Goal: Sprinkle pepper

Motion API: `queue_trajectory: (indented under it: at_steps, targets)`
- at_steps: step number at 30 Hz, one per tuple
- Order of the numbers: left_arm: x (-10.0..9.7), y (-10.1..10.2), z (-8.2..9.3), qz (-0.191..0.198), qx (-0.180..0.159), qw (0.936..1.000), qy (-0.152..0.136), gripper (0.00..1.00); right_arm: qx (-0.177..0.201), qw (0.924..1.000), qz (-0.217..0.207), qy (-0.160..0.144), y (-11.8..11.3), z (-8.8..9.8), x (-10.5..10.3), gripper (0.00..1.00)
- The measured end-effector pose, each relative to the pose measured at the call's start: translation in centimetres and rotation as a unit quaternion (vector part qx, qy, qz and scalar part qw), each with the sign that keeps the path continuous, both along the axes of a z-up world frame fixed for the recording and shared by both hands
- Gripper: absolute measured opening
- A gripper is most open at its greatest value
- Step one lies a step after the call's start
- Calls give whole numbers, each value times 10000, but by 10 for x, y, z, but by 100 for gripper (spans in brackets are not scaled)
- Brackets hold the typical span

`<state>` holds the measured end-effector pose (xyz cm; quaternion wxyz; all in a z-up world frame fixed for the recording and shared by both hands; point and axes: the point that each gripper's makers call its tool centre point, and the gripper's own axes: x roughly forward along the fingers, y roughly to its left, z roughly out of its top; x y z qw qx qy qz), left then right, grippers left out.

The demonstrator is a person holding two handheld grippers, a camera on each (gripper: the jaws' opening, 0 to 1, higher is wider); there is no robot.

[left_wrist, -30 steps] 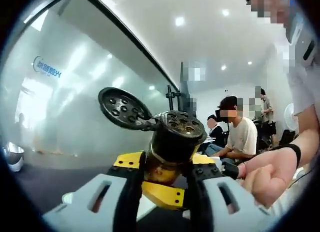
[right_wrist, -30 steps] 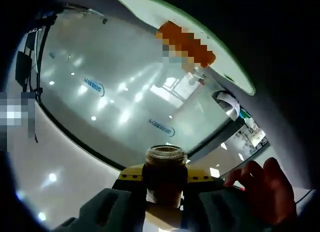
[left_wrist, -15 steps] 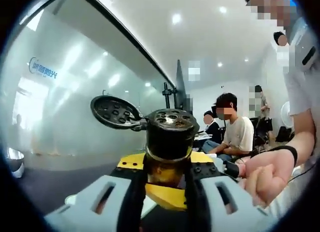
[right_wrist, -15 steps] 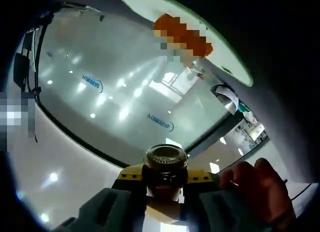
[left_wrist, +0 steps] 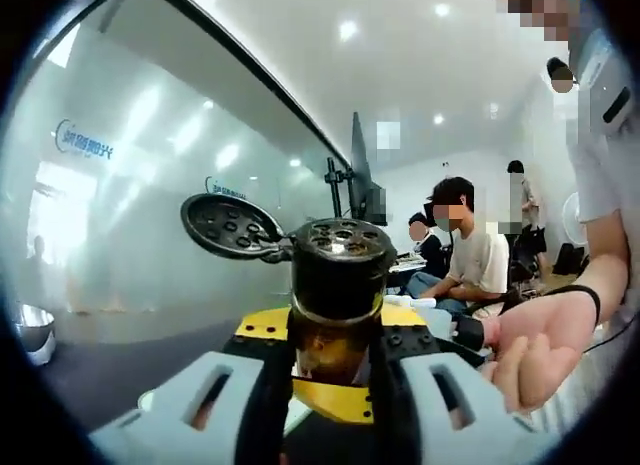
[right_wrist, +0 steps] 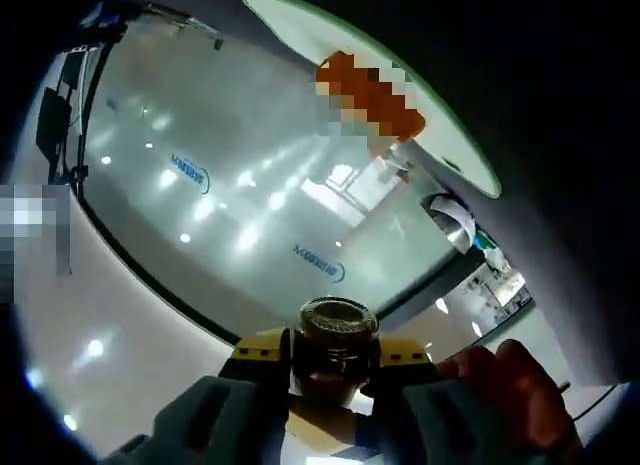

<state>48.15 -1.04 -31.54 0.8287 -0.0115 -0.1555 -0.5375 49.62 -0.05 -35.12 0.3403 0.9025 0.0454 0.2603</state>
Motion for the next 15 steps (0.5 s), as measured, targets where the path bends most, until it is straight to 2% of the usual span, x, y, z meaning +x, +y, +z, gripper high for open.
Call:
queue_trajectory:
  at_steps: [2, 4, 5, 9, 15]
  targets:
    - [0, 2, 3, -18, -49, 10000, -1, 18, -140, 9997, -30, -199, 1, 5, -1, 33]
    - [0, 3, 7, 2, -93, 10000, 21, 18, -212, 9994, -91, -263, 0, 5, -2, 36]
    - [1, 4, 7, -3, -43, 10000, 33, 18, -398, 9986, -147, -328, 1, 4, -2, 38]
    - [1, 6, 3, 41, 173, 9998, -40, 18, -510, 9981, -64, -335, 1, -1, -3, 39]
    - [3, 12, 7, 130, 182, 9997, 0, 18, -872, 9952, 94, -444, 8, -5, -3, 40]
